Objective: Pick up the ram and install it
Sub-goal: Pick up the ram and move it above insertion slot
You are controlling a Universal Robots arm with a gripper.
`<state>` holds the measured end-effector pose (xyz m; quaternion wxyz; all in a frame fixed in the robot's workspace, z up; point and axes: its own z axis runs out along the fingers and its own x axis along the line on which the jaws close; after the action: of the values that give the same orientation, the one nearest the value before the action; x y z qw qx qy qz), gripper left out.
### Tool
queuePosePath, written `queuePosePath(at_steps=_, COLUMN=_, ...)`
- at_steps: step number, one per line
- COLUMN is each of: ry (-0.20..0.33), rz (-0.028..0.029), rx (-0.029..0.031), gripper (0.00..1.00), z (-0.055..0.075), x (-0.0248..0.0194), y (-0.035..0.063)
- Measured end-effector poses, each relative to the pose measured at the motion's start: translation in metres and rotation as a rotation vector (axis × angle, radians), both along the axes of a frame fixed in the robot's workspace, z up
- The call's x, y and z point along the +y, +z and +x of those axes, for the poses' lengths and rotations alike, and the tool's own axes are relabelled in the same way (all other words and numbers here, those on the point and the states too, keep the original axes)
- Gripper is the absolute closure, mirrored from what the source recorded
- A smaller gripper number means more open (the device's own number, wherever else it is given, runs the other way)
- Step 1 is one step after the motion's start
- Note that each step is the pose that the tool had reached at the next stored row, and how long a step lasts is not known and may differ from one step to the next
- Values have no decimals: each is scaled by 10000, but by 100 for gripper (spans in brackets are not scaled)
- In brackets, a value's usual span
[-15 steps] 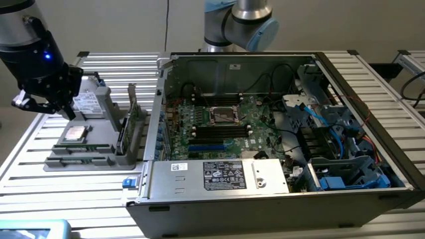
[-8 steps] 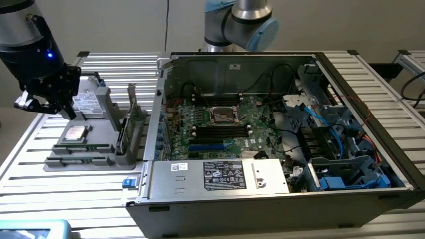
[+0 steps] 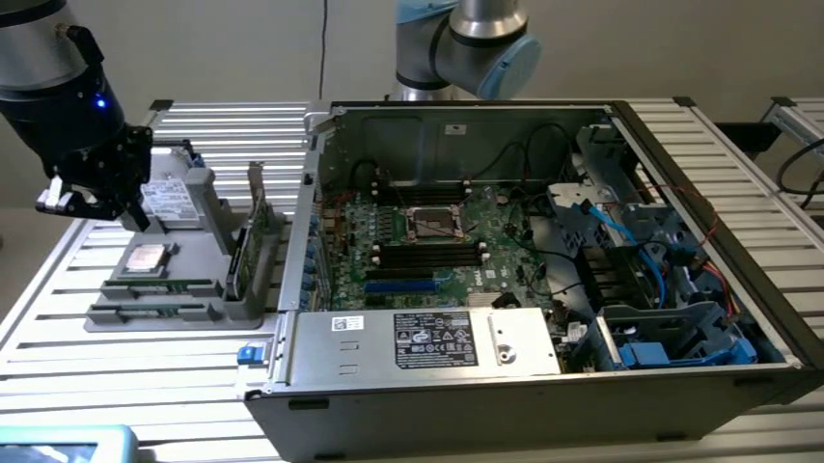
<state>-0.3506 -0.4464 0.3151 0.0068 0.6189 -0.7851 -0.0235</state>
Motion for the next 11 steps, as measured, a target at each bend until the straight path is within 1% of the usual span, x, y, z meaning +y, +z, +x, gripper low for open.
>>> queuePosePath(at_steps=1, ry=65, rz=9, rx=-84, gripper=89, z=0, x=0, y=-1)
queuePosePath(at_steps=2, ry=183, rz=14, rx=-115, gripper=89, z=1, x=0, y=0)
queuePosePath(at_steps=11, ry=1739, rz=43, rx=-119, gripper=89, z=1, x=0, y=0)
